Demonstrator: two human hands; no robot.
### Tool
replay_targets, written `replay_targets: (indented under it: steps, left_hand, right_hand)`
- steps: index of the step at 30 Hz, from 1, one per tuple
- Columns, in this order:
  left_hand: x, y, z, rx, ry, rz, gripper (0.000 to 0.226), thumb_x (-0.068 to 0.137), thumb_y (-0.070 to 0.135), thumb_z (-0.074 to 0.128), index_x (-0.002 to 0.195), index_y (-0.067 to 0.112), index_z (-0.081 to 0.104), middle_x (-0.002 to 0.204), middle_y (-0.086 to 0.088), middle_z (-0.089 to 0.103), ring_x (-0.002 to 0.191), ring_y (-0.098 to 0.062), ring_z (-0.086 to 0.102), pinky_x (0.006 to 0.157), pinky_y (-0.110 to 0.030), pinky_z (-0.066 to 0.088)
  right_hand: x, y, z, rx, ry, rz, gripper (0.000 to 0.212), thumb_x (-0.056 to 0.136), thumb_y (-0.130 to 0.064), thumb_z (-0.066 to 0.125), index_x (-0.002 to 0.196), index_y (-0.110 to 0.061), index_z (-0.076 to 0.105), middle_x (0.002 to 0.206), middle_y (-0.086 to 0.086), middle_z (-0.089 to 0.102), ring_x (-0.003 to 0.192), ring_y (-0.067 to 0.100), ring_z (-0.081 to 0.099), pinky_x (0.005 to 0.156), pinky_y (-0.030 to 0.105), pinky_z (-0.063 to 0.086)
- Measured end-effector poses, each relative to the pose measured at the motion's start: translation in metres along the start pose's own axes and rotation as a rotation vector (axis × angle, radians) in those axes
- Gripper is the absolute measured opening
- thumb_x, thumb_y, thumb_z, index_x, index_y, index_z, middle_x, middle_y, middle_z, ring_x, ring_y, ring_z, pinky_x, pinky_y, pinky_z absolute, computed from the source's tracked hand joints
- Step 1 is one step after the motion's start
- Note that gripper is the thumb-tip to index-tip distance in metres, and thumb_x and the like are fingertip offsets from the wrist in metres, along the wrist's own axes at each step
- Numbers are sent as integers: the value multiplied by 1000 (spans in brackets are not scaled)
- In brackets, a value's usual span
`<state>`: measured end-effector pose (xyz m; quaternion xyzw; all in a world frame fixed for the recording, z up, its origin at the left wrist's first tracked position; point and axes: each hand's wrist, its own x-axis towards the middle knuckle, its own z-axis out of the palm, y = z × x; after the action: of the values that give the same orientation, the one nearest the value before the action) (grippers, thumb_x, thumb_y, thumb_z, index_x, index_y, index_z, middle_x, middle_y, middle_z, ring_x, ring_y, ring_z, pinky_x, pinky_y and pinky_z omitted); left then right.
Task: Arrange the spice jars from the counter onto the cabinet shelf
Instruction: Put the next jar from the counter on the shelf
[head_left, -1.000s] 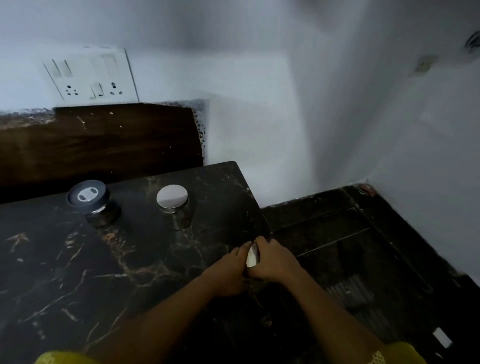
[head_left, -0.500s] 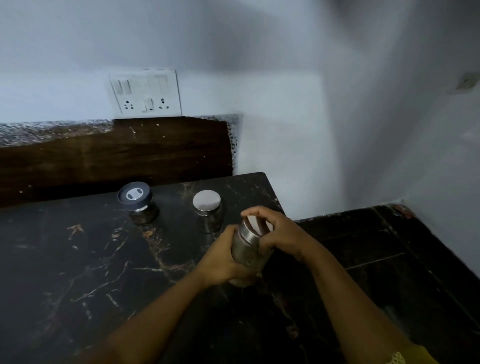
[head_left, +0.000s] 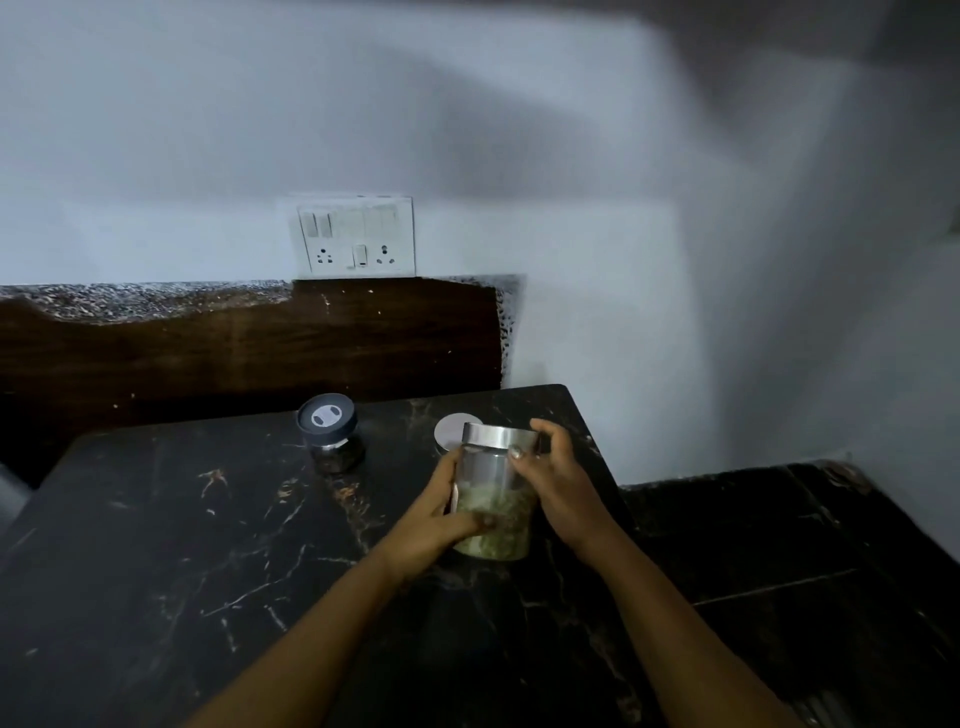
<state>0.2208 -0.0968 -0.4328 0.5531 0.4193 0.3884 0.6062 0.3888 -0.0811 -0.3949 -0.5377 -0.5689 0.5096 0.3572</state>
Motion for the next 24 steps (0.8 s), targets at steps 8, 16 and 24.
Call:
replay_targets:
  steps: [8, 16, 24]
  left_hand:
    - [-7, 8, -6, 12, 106, 48, 110, 56, 32, 81, 142, 39, 13, 135, 0, 47, 115, -18, 58, 92, -40, 52]
    - [-11, 29, -20, -73, -6, 69, 115, 56, 18, 76, 145, 41, 6, 137, 11, 43, 122, -18, 52, 97, -39, 49]
    - [-15, 35, -20, -75, 114, 127, 116, 67, 4, 78, 142, 47, 1, 133, 12, 43, 114, -13, 59, 86, -31, 54]
  right_hand:
    - [-3, -5, 27, -91, -7, -148, 68, 92, -37, 54, 147, -33, 14, 137, 0, 45, 114, 13, 55, 90, 25, 50]
    - [0, -12, 28, 146, -40, -109, 63, 98, -30, 40, 149, -32, 4, 126, -3, 47, 98, -1, 56, 81, 18, 51]
    - [2, -19, 34, 20, -154, -153, 72, 96, -30, 47, 149, -38, -2, 132, -6, 46, 96, -2, 58, 77, 15, 51]
